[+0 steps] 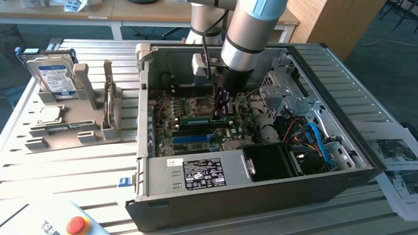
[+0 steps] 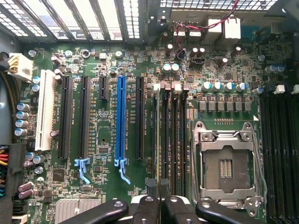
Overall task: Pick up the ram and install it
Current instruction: 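Insert the ram into the slot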
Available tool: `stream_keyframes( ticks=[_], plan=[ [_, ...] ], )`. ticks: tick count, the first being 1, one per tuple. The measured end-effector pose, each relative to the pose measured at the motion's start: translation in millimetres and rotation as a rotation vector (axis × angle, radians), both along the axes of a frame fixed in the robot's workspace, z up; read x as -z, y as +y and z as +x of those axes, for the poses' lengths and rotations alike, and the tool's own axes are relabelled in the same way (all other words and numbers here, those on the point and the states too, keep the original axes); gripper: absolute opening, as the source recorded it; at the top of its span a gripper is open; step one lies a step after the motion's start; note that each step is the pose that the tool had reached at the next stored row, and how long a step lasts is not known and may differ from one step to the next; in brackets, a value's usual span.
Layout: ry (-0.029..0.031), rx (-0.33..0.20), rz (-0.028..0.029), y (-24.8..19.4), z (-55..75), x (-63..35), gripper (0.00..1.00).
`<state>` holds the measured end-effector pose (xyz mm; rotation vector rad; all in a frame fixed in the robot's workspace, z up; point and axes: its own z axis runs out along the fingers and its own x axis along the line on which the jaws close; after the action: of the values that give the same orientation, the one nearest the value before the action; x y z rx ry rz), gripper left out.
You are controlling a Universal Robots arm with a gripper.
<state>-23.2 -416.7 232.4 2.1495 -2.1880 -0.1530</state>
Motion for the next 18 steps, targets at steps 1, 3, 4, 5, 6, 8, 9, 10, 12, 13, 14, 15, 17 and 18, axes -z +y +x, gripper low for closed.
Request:
stream_keyframes(
  ticks=[1, 3, 4, 5, 6, 8, 9, 10, 12, 13, 14, 15, 17, 18],
  plan=[
    [-0.0011, -0.001, 0.0001, 0.0, -0.4, 0.0, 0.12],
    [-0.0011, -0.001, 0.0000, 0.0, -0.5, 0.0, 0.12],
    [-0.0014, -0.002, 0.0000, 0.0, -0.6, 0.0, 0.12],
    [-0.0016, -0.003, 0.0001, 0.0, -0.6, 0.0, 0.12],
    [-0.0018, -0.004, 0.0001, 0.0, -0.6, 0.0, 0.12],
    [-0.0020, -0.005, 0.0000, 0.0, -0.6, 0.0, 0.12],
    [-0.0021, -0.006, -0.0001, 0.0, -0.6, 0.0, 0.12],
    [-0.0022, -0.006, -0.0001, 0.0, -0.6, 0.0, 0.12],
    [-0.0031, -0.007, 0.0000, 0.0, -0.8, 0.0, 0.12],
    [-0.0036, -0.008, 0.0000, 0.0, -0.9, 0.0, 0.12],
    [-0.0040, -0.009, 0.0000, 0.0, -0.9, 0.0, 0.12],
    [-0.0044, -0.009, 0.0000, 0.0, -1.0, 0.0, 0.12],
    [-0.0048, -0.010, 0.0000, 0.0, -1.0, 0.0, 0.12],
    [-0.0047, -0.009, 0.0000, 0.0, -1.0, 0.1, 0.12]
  ],
)
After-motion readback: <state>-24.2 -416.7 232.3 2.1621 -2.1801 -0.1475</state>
